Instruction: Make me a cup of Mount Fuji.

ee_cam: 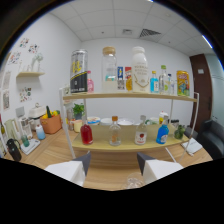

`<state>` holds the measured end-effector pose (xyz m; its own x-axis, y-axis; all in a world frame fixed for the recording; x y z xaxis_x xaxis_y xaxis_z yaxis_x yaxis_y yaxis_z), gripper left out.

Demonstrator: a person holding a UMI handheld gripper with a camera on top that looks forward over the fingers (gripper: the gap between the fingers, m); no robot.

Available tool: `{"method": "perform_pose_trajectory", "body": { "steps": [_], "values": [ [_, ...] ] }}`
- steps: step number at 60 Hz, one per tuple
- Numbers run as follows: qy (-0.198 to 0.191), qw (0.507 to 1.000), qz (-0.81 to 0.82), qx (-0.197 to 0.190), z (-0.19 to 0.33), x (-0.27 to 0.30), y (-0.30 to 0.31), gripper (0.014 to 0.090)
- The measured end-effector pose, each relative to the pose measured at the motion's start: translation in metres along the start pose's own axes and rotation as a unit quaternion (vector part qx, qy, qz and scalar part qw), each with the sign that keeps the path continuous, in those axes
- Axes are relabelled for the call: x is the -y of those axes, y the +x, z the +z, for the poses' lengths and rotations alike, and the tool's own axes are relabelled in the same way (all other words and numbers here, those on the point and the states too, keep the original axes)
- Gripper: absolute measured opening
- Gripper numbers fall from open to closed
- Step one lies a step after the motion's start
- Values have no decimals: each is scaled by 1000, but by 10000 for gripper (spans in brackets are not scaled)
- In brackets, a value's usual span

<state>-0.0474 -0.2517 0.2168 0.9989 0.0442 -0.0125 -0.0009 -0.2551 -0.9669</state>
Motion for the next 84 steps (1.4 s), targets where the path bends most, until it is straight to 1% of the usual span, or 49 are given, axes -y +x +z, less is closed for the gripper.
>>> {"method": "perform_pose_trajectory", "body": {
  "steps": [6,12,17,22,25,28,33,34,35,49,58,64,69,77,84],
  "values": [
    [20,1000,1,-3,37,21,-2,863],
    [28,1000,3,-9,76,33,2,843],
    [28,1000,1,-13,101,35,3,797],
    [16,1000,-5,-12,125,28,1,724],
    [10,1000,-11,-15,136,22,0,657],
    [1,1000,-16,-22,144,15,3,576],
    [-11,999,-15,-31,154,10,6,408],
    [-9,999,-14,-33,153,8,7,380],
    [-10,999,-13,-34,154,8,8,370],
    [-14,999,-6,-36,145,9,8,349],
    [2,1000,-9,-21,115,20,-5,348],
    [7,1000,-2,-13,91,17,-14,349],
    [1,1000,9,-10,71,1,-20,348],
    [-17,999,48,7,49,-34,-31,348],
    [-33,983,178,41,38,-50,-44,348]
  ]
}}
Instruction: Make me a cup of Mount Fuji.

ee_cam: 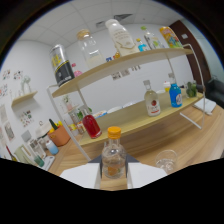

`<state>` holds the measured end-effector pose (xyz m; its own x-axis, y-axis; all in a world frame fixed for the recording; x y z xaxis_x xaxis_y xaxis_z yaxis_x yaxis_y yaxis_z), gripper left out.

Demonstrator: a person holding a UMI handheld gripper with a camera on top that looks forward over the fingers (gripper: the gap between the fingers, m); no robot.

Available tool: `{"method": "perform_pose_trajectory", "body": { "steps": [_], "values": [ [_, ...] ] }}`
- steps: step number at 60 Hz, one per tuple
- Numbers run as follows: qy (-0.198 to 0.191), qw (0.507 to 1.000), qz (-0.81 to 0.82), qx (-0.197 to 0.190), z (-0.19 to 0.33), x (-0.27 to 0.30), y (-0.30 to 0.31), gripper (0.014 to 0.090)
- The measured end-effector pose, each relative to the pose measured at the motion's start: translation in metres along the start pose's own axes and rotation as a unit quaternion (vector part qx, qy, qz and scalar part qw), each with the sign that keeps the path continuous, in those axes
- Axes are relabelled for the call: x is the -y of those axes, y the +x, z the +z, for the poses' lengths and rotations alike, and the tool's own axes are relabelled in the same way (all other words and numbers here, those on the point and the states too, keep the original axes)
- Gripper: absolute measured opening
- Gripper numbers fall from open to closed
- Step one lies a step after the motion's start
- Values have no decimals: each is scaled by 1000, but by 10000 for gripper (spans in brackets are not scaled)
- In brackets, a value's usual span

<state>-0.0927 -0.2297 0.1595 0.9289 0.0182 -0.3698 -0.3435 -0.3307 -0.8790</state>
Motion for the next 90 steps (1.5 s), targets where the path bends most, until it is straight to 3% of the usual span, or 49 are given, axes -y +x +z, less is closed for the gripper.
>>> {"method": "perform_pose_trajectory", "body": {
  "steps": [10,26,41,50,60,66,78,84,90],
  "values": [
    [13,966,253,52,1,9,-2,348],
    [45,819,561,109,15,27,29,347],
    [62,659,735,148,26,25,50,346],
    [61,641,750,150,25,22,53,344],
    [56,690,708,140,22,28,45,344],
    [65,783,609,109,13,39,37,347],
    [90,948,294,88,-10,75,-24,348],
    [88,984,136,73,-2,58,-58,349],
    [60,997,3,52,19,10,-75,348]
  ]
}}
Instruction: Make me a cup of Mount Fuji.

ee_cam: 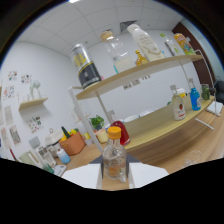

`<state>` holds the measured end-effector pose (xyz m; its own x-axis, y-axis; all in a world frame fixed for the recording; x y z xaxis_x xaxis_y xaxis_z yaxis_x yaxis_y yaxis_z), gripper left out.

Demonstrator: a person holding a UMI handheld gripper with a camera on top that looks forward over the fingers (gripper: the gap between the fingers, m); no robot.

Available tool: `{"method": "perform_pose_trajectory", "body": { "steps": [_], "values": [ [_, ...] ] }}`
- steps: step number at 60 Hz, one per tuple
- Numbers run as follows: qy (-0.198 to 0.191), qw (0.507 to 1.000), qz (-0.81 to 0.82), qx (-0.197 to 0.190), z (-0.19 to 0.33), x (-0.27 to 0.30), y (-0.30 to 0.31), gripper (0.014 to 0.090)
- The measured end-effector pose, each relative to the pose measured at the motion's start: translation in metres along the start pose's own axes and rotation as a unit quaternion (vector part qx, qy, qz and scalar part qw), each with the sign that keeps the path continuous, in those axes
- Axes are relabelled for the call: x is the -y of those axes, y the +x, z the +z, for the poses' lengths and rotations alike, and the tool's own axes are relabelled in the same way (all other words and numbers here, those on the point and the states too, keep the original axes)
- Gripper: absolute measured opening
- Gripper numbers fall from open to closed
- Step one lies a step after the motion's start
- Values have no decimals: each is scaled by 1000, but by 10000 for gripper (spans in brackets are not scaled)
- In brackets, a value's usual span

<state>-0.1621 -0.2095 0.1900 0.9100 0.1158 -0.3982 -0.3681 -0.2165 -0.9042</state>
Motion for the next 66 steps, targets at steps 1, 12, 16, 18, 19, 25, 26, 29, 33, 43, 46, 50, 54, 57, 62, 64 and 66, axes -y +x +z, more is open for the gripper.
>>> {"method": "perform_pose_trajectory", "body": {
  "steps": [1,12,16,18,19,25,26,29,33,43,46,50,54,57,62,64,66],
  "values": [
    [-9,1000,-18,-1,4,-10,0,347],
    [-96,984,-146,-19,31,-106,7,346],
    [-116,979,-167,-23,37,-125,11,346],
    [-126,976,-174,-27,38,-134,14,346],
    [-131,975,-179,-30,38,-138,16,346],
    [-148,970,-189,-36,43,-148,19,346],
    [-147,970,-189,-36,45,-149,18,347],
    [-160,968,-190,-36,47,-153,17,346],
    [-180,964,-188,-47,49,-160,23,348],
    [-212,958,-181,-67,45,-172,32,352],
    [-215,958,-179,-71,44,-173,33,355],
    [-214,957,-180,-71,44,-175,33,355],
    [-216,957,-181,-71,42,-174,32,360],
    [-216,957,-181,-72,40,-175,32,362],
    [-218,956,-184,-71,36,-177,32,369],
    [-219,956,-185,-68,35,-177,31,382],
    [-222,956,-184,-61,33,-179,29,422]
  ]
}}
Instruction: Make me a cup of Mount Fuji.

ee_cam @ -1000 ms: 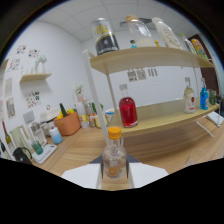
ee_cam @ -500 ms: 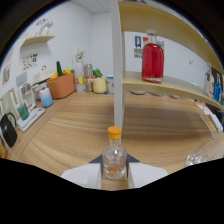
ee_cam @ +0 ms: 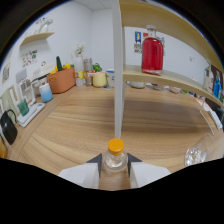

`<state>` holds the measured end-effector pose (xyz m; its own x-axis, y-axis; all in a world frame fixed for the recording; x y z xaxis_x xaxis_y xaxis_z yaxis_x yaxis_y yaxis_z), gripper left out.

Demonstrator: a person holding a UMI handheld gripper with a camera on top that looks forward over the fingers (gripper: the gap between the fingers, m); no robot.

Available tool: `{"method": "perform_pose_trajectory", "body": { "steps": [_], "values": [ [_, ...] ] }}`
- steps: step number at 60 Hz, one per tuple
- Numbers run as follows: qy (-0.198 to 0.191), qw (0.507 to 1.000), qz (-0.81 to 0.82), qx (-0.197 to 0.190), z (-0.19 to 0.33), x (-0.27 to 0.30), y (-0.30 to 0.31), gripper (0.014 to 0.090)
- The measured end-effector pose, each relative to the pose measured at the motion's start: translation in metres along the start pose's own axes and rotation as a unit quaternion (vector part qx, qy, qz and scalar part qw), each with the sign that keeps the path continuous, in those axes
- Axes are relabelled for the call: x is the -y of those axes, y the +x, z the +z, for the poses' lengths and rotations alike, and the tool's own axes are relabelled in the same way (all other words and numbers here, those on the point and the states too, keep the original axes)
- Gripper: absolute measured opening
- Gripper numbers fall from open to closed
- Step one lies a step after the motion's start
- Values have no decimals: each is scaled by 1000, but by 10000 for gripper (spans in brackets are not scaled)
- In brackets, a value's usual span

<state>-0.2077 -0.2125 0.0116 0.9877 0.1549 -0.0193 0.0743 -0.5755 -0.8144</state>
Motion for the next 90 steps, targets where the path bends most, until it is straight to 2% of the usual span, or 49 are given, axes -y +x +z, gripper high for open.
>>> {"method": "perform_pose_trajectory", "body": {
  "steps": [6,7,11,14,21,30,35,44,50,64,67,79,84,86,90],
  "values": [
    [-7,1000,-7,18,-5,-5,-2,534],
    [-7,1000,-9,24,-6,-4,-3,568],
    [-2,999,-14,47,-17,0,-6,784],
    [13,998,-19,61,-31,9,-5,865],
    [72,994,-38,69,-71,41,15,861],
    [124,990,-38,51,-124,57,68,858],
    [124,991,-29,35,-141,47,107,858],
    [100,995,-10,-15,-157,29,187,866],
    [110,993,1,-37,-166,44,229,858],
    [183,981,17,-61,-158,137,297,859],
    [192,979,23,-61,-147,153,307,840],
    [182,981,21,-70,-97,180,335,684],
    [164,984,16,-73,-77,177,342,555],
    [154,985,17,-75,-71,174,343,479],
    [146,987,21,-67,-64,172,341,396]
  ]
}}
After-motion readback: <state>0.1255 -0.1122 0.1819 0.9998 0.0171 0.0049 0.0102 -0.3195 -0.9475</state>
